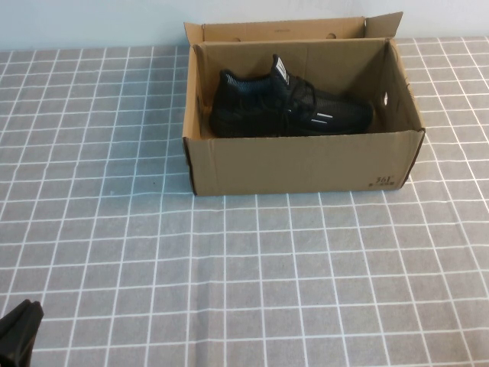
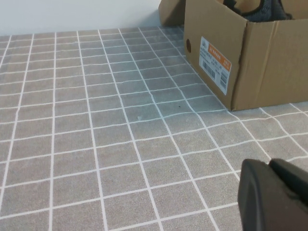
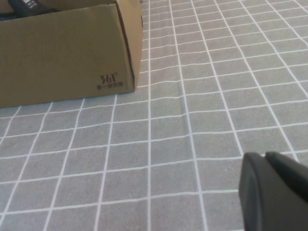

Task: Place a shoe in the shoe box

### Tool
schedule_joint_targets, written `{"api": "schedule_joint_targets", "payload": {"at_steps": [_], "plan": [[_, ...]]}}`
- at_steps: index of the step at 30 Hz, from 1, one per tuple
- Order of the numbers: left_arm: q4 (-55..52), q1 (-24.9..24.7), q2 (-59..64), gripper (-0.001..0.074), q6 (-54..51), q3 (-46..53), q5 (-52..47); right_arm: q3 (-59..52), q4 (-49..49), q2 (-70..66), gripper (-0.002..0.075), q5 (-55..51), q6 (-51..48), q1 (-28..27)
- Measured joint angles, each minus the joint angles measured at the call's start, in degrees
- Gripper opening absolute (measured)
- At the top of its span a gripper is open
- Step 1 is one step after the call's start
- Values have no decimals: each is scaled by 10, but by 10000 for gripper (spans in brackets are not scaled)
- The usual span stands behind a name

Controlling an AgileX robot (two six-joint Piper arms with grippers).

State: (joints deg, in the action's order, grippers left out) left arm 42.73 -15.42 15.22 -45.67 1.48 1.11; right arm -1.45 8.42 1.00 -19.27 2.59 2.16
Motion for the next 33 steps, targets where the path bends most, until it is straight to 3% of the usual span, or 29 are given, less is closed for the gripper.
{"api": "schedule_joint_targets", "payload": {"at_steps": [15,24,33], "plan": [[-37,2,-4,-1,15,0,30,0,0,0,-16,0,0,0],[-354,77,-94,-1,305,0,41,0,0,0,-16,0,0,0],[-407,91,-157,-1,351,0,-65,0,1,0,-16,-2,0,0]]}}
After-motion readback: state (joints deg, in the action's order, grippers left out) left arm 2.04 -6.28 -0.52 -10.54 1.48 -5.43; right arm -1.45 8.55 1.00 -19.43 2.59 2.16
